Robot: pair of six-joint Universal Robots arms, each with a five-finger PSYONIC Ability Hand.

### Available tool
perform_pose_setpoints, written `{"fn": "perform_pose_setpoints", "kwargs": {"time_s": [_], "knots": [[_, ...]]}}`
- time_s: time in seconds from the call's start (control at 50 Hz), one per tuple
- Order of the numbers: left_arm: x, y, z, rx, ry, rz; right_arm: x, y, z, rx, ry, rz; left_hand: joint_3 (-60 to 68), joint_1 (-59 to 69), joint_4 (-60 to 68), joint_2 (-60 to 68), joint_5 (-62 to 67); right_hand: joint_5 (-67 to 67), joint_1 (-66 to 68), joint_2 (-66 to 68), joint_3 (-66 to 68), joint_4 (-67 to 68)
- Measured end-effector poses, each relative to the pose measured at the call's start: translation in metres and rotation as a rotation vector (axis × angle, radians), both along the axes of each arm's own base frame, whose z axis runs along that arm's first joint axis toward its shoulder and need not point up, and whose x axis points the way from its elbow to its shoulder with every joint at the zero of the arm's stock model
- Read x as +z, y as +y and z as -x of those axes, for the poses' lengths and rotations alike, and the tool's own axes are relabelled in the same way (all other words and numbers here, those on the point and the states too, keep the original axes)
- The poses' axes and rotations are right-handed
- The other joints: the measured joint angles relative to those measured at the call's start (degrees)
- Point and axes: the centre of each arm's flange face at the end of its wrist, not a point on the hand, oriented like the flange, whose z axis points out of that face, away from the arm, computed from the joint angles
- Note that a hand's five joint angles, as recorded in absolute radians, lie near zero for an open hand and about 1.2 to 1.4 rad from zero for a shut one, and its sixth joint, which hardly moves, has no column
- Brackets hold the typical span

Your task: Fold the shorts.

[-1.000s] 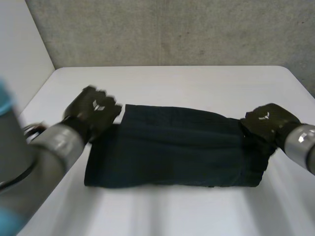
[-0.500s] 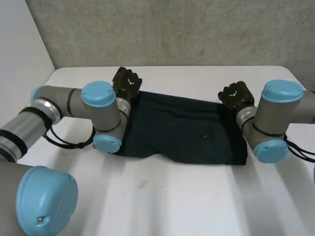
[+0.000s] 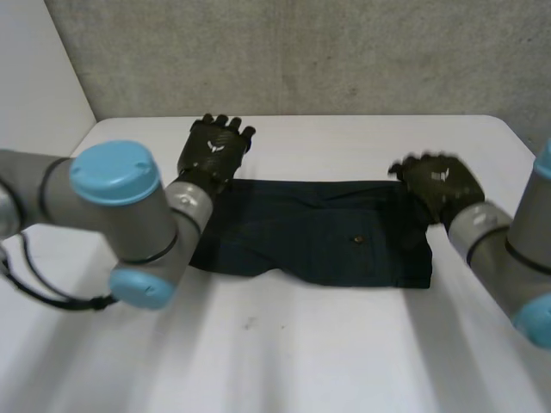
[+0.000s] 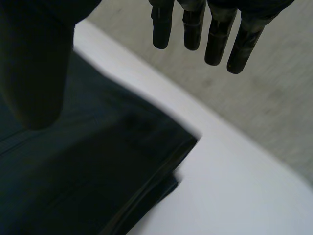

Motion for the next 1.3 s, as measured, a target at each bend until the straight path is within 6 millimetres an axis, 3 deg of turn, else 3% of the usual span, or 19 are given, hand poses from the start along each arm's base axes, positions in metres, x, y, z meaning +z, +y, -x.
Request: {"fn": "perform_pose_setpoints", "kwargs": {"time_s": [0.12, 0.28, 0.32, 0.38, 0.48, 0.56, 0.64, 0.68, 0.74, 0.8, 0.92, 1.0, 1.02, 1.04, 1.06, 1.1, 1.14, 1.24, 1.3], "knots": [[-0.006, 0.034, -0.024, -0.022, 0.041, -0.118, -0.034, 0.018, 0.015, -0.013, -0.002, -0.123, 0.00, 0.00, 0.00, 0.00, 0.00, 4.00, 3.72, 5.30, 5.44, 4.80], [-0.021, 0.050, -0.042, 0.000, 0.018, -0.188, -0.072, 0.009, 0.019, -0.041, 0.014, -0.111, 0.00, 0.00, 0.00, 0.00, 0.00, 12.35, 12.06, 14.14, 14.52, 13.99], [-0.025, 0.052, -0.044, 0.006, 0.009, -0.199, -0.078, 0.004, 0.022, -0.056, 0.028, -0.097, 0.00, 0.00, 0.00, 0.00, 0.00, 43.57, 36.03, 48.10, 47.51, 46.71], [-0.028, 0.052, -0.046, 0.011, 0.002, -0.208, -0.080, -0.002, 0.028, -0.082, 0.049, -0.080, 0.00, 0.00, 0.00, 0.00, 0.00, 48.59, 39.44, 53.72, 52.78, 53.48], [-0.030, 0.052, -0.047, 0.017, -0.003, -0.213, -0.077, -0.010, 0.039, -0.124, 0.082, -0.058, 0.00, 0.00, 0.00, 0.00, 0.00, 49.38, 40.74, 53.94, 53.48, 54.38], [-0.018, 0.053, -0.049, 0.020, 0.012, -0.188, -0.051, -0.018, 0.064, -0.187, 0.149, 0.010, 0.00, 0.00, 0.00, 0.00, 0.00, 50.47, 41.97, 53.94, 53.49, 54.43], [-0.014, 0.054, -0.050, 0.020, 0.017, -0.179, -0.045, -0.020, 0.070, -0.200, 0.174, 0.023, 0.00, 0.00, 0.00, 0.00, 0.00, 50.49, 42.15, 53.94, 53.49, 54.43], [-0.002, 0.057, -0.054, 0.025, 0.033, -0.153, -0.028, -0.027, 0.090, -0.223, 0.288, 0.062, 0.00, 0.00, 0.00, 0.00, 0.00, 50.49, 42.72, 53.94, 53.49, 54.43], [0.005, 0.059, -0.057, 0.033, 0.042, -0.138, -0.016, -0.031, 0.092, -0.200, 0.389, 0.105, 0.00, 0.00, 0.00, 0.00, 0.00, 50.49, 42.72, 53.94, 53.49, 54.43], [0.009, 0.060, -0.060, 0.038, 0.049, -0.129, -0.006, -0.029, 0.080, -0.146, 0.461, 0.157, 0.00, 0.00, 0.00, 0.00, 0.00, 50.49, 43.29, 54.05, 53.82, 54.46], [0.015, 0.063, -0.063, 0.045, 0.072, -0.126, 0.017, 0.016, -0.016, 0.185, 0.560, 0.381, 0.00, 0.00, 0.00, 0.00, 0.03, 50.94, 43.31, 54.05, 54.60, 54.53], [0.015, 0.063, -0.063, 0.045, 0.081, -0.128, 0.014, 0.037, -0.041, 0.293, 0.561, 0.412, 0.00, 0.00, 0.00, 0.00, 0.03, 51.23, 43.31, 54.05, 55.36, 54.53], [0.016, 0.063, -0.063, 0.044, 0.094, -0.131, 0.003, 0.066, -0.068, 0.440, 0.558, 0.434, 0.00, 0.00, 0.00, 0.00, 0.03, 51.23, 43.31, 54.05, 55.48, 54.53], [0.016, 0.063, -0.063, 0.044, 0.094, -0.131, 0.003, 0.066, -0.068, 0.440, 0.558, 0.434, 0.00, 0.00, 0.00, 0.00, 0.03, 51.23, 43.31, 54.05, 55.48, 54.53], [0.018, 0.062, -0.062, 0.042, 0.108, -0.132, -0.013, 0.097, -0.087, 0.586, 0.553, 0.434, 0.00, 0.00, 0.00, 0.00, 0.03, 51.23, 43.31, 54.05, 55.51, 54.53], [0.018, 0.062, -0.061, 0.042, 0.111, -0.132, -0.015, 0.100, -0.089, 0.604, 0.552, 0.433, 0.00, 0.00, 0.00, 0.00, 0.03, 51.23, 43.31, 54.05, 55.51, 54.53], [0.021, 0.061, -0.060, 0.038, 0.125, -0.127, -0.031, 0.126, -0.096, 0.730, 0.537, 0.411, 0.00, 0.00, 0.00, 0.00, 0.03, 51.23, 43.31, 54.05, 55.51, 54.53], [0.033, 0.058, -0.050, 0.015, 0.156, -0.096, -0.035, 0.139, -0.096, 0.790, 0.481, 0.379, 0.00, 0.00, 0.00, 0.00, 0.03, 12.09, 6.41, 10.35, 12.76, 13.02], [0.042, 0.058, -0.038, -0.011, 0.185, -0.079, -0.016, 0.130, -0.090, 0.731, 0.386, 0.363, 0.00, 0.00, 0.00, 0.00, 0.03, -0.65, -0.39, -0.90, -0.94, -0.39]]}}
